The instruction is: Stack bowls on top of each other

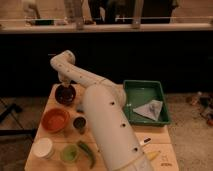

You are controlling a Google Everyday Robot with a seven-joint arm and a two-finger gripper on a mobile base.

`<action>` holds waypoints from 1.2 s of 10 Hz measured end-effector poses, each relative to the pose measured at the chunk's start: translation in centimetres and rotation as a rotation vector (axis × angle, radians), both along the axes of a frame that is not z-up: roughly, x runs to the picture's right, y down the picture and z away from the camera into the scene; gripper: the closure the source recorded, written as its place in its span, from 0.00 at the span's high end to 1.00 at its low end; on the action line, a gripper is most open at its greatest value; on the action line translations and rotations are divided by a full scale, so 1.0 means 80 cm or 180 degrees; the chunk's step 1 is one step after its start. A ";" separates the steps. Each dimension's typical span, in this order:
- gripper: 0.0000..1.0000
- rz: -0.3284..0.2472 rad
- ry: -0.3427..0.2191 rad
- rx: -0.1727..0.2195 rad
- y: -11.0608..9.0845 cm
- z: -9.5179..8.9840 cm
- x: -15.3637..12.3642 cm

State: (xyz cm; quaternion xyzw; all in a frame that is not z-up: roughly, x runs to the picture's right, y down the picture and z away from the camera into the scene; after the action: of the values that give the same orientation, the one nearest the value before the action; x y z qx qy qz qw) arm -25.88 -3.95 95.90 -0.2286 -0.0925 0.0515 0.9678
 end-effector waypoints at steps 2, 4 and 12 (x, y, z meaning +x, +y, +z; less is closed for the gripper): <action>0.00 0.0011 -0.0082 0.0110 -0.015 -0.014 -0.007; 0.00 0.0007 -0.0144 0.0149 -0.031 -0.032 -0.013; 0.00 -0.0395 -0.0315 -0.0186 -0.032 -0.135 -0.030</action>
State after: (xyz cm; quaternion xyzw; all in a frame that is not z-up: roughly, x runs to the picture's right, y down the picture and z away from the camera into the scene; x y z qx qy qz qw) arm -28.26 -6.54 85.07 -0.2644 -0.1242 -0.0173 0.9562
